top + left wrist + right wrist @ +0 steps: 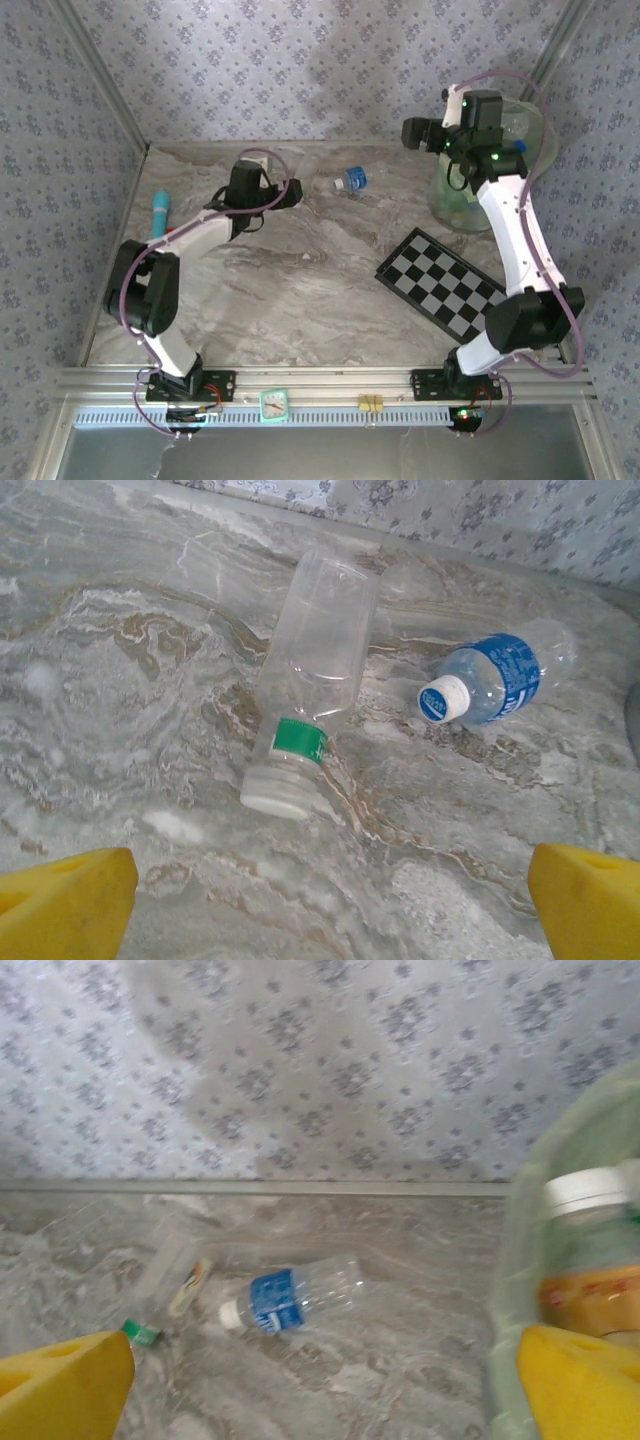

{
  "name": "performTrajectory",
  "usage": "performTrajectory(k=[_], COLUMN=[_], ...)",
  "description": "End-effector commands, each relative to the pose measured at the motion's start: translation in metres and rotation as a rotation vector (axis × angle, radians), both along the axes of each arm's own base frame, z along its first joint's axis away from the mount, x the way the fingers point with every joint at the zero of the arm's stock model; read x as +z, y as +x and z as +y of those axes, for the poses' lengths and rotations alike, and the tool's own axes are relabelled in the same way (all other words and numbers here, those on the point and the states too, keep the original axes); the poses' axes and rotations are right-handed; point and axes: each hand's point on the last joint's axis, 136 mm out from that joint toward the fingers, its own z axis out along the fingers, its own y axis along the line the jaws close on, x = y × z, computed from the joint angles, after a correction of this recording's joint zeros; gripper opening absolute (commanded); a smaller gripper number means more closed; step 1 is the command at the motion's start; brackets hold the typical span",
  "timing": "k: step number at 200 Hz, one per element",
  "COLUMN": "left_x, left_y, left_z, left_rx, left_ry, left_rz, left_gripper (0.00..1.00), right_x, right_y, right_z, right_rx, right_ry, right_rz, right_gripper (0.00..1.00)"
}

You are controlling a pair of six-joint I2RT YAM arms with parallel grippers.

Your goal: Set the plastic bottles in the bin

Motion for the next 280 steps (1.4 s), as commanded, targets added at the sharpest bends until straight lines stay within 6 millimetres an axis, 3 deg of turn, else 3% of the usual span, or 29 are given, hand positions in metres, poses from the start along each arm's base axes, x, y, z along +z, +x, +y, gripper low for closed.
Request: performTrajectory(k=[1, 35, 69, 128, 192, 243, 280], left_x=[-0.019, -0.041, -0.070, -0.102, -0.125, -0.121, -0.084], left_y=[0.007, 0.029, 0.043, 0.054, 0.061, 0.064, 0.057], left_z=[-0.005, -0.015, -0.019, -0.031, -0.036, -0.037, -0.043], left_rx=[-0.075, -0.123, -0.142, -0.174, -0.191, -0.192, -0.190], left_ry=[0.113, 0.194, 0.255, 0.248, 0.265, 0.263, 0.168], left_rz=[0.059, 0.113, 0.198, 0.270, 0.315, 0.297, 0.205], left_gripper=[1.00, 0.99, 0.97, 0.94, 0.72, 0.48, 0.43], right_x=[-0.014, -0.038, -0.056, -0.075, -0.071, -0.071, -0.076], right_y=[-0.011, -0.031, -0.042, -0.049, -0.053, -0.054, -0.048], right_z=[0.015, 0.052, 0.071, 0.079, 0.078, 0.079, 0.091], right_rx=[0.025, 0.092, 0.122, 0.138, 0.134, 0.136, 0.170], right_ry=[0.025, 0.048, 0.076, 0.098, 0.111, 0.124, 0.182], right_rz=[0.014, 0.050, 0.068, 0.107, 0.093, 0.093, 0.115], right_gripper=[1.00, 1.00, 1.00, 1.00, 1.00, 1.00, 1.00])
